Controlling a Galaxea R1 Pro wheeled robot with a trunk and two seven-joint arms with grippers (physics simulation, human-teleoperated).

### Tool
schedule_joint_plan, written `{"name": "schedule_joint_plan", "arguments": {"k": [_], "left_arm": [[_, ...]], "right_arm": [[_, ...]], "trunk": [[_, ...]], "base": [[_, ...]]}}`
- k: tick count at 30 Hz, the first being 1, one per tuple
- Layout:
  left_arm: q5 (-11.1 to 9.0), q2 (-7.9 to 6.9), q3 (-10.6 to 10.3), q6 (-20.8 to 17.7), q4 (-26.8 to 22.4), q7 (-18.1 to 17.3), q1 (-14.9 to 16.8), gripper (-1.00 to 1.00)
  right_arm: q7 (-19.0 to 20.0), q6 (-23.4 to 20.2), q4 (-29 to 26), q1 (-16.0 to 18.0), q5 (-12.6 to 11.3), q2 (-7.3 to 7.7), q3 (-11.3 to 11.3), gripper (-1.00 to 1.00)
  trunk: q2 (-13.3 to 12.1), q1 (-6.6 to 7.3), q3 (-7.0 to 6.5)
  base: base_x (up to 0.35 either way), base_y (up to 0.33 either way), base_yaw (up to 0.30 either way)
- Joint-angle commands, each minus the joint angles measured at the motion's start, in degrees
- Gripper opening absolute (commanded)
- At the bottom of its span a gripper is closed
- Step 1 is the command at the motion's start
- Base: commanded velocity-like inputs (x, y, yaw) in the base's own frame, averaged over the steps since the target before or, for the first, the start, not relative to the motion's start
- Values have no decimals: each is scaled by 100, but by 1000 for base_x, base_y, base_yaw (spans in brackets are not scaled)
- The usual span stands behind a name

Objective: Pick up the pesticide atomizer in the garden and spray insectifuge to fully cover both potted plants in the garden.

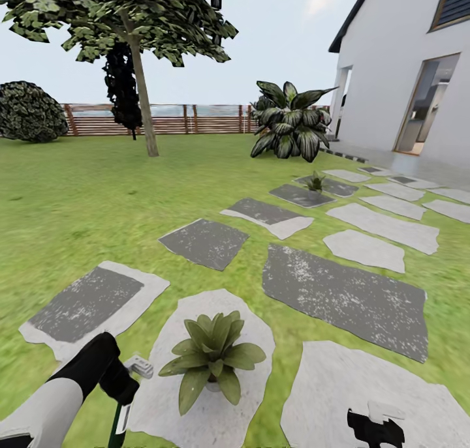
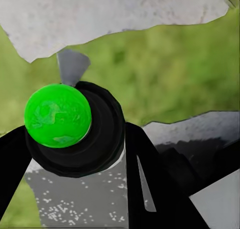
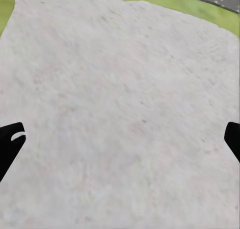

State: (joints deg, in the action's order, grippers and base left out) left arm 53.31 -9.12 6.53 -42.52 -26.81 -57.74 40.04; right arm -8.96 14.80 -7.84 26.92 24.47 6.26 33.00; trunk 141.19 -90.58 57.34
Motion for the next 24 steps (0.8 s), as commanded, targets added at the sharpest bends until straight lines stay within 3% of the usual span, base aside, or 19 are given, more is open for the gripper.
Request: {"name": "schedule_joint_plan", "arguments": {"k": [1, 5, 14, 24], "left_arm": [[40, 3, 31, -32, 6, -44, -11, -100], [41, -35, 17, -23, 25, -44, -60, -100], [46, -63, 57, -36, -38, -44, -30, -100], [21, -2, 76, -28, -65, -36, -5, -100]], "right_arm": [[-18, 23, 10, 6, 59, 1, 40, 100], [-18, 23, 10, 6, 58, -2, 40, 100], [-10, 40, 13, 0, 73, 15, 38, 100], [-17, 35, 19, -3, 76, -1, 32, 100]], "trunk": [[44, -21, 33], [205, -109, 140], [205, -109, 151], [205, -109, 151]], "base": [[0, 0, 0], [0, 0, 0], [4, 0, 0], [205, -142, 0]]}}
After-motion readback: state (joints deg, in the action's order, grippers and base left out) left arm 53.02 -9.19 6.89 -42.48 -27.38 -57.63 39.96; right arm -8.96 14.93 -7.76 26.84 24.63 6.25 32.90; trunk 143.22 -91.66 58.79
